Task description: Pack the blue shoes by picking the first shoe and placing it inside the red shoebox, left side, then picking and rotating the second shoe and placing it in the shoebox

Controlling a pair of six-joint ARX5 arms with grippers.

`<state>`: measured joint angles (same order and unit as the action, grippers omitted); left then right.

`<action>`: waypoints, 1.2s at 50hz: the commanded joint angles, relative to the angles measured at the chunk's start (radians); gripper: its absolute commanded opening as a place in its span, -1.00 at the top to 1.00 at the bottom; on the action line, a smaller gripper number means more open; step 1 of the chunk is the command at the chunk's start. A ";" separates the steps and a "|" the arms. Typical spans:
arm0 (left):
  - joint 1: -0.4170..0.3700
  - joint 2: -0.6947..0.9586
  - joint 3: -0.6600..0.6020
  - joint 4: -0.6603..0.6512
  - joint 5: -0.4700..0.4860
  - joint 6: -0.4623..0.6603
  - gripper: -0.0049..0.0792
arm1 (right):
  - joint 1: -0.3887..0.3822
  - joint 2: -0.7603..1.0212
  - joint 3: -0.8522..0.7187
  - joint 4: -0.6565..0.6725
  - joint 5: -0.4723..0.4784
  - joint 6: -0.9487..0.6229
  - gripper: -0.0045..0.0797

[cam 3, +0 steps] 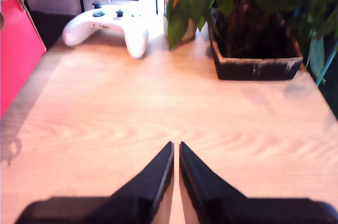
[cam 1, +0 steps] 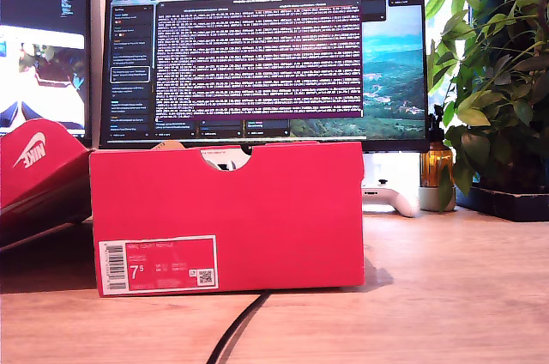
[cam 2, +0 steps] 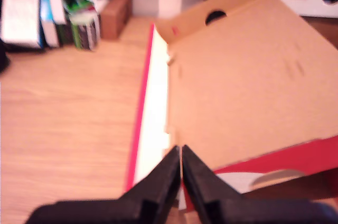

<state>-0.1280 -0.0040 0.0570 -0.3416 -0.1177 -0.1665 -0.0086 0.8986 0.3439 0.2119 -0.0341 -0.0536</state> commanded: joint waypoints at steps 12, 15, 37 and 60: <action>0.005 -0.008 -0.008 0.034 -0.067 0.031 0.93 | -0.013 -0.016 -0.046 0.023 -0.035 -0.006 0.91; 0.006 -0.008 -0.014 0.057 -0.067 0.044 0.93 | -0.013 -0.021 -0.046 0.019 -0.046 -0.006 0.91; 0.135 -0.008 -0.042 0.137 0.028 0.085 0.93 | -0.013 -0.036 -0.046 0.007 -0.091 -0.006 0.91; 0.134 -0.008 -0.042 0.032 0.038 0.036 0.93 | -0.013 -0.171 -0.046 -0.091 -0.124 0.014 0.91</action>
<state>0.0074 -0.0040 0.0444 -0.3019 -0.0795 -0.1268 -0.0185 0.7372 0.3157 0.1287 -0.1535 -0.0517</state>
